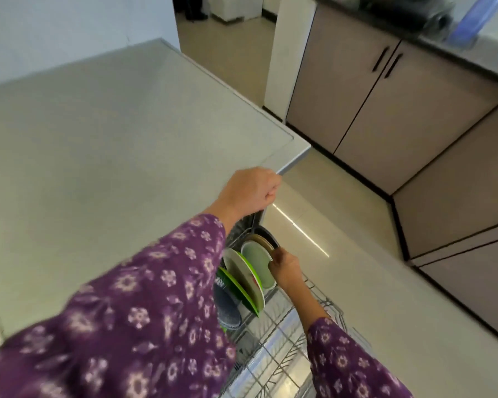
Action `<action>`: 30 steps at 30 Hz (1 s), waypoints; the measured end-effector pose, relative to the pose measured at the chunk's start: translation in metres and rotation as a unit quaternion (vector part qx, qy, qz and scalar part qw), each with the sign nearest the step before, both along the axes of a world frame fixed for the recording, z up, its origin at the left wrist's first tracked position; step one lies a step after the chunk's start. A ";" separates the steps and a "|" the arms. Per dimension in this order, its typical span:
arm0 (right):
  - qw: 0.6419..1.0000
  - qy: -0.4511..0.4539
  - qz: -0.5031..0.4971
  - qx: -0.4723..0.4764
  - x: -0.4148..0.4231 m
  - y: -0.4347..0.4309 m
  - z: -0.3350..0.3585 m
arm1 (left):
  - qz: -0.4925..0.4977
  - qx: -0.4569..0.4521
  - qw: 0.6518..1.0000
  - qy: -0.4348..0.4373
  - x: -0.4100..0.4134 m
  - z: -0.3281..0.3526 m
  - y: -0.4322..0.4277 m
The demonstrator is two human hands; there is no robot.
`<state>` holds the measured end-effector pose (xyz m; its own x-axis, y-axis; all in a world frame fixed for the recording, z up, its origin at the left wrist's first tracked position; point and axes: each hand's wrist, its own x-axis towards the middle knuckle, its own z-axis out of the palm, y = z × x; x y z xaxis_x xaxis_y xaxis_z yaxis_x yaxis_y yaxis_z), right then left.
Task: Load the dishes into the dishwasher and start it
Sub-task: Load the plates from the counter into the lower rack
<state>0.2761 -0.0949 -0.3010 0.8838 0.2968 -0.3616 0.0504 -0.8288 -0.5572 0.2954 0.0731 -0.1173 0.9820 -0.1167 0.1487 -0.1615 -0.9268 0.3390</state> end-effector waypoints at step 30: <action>0.833 -0.026 0.519 0.193 -0.688 0.284 0.279 | 0.720 -0.122 0.682 -0.030 -0.987 0.087 0.084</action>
<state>-0.4119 0.1886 -0.0219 0.0915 0.9953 -0.0322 0.6604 -0.0849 -0.7461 -0.6918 0.1571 -0.0306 0.0433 0.9984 0.0360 0.8364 -0.0559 0.5452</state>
